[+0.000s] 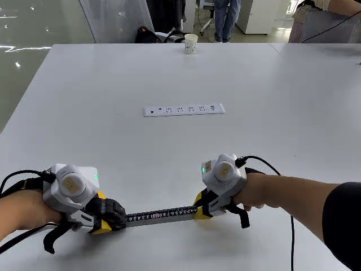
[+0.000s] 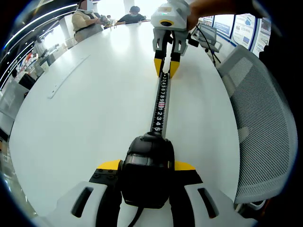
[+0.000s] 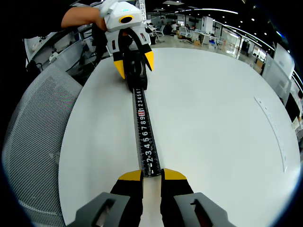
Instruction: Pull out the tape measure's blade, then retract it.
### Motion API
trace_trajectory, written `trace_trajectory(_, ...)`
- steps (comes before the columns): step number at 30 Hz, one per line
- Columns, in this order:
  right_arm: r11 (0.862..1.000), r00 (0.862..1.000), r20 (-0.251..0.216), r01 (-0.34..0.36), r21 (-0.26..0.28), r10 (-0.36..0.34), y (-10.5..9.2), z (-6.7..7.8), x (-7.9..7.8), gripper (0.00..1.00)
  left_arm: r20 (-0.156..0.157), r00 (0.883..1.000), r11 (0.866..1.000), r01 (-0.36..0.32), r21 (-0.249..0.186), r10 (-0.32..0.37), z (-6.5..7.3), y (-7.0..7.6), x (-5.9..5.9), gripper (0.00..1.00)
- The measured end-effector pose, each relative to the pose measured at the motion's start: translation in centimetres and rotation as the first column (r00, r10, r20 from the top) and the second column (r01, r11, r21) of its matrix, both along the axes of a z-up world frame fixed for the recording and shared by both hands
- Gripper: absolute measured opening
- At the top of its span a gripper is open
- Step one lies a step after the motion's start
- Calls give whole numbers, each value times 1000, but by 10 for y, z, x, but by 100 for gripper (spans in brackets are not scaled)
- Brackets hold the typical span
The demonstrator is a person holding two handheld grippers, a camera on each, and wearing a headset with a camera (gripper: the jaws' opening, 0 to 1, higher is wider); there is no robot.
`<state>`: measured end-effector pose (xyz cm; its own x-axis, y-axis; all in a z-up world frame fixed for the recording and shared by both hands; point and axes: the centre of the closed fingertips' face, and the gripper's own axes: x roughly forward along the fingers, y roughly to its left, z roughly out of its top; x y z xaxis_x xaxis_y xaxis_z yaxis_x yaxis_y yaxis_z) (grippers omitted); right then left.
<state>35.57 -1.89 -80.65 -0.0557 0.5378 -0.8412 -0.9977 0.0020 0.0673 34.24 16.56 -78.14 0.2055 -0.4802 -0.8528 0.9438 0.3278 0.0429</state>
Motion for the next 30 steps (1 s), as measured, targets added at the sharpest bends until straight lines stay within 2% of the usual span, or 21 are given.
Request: trace_trajectory(30, 1000, 1000, -3, 15, -10, -15, -17, -1, 3, 9, -1, 1000, 1000, -3, -2, 3, -1, 1, 0, 33)
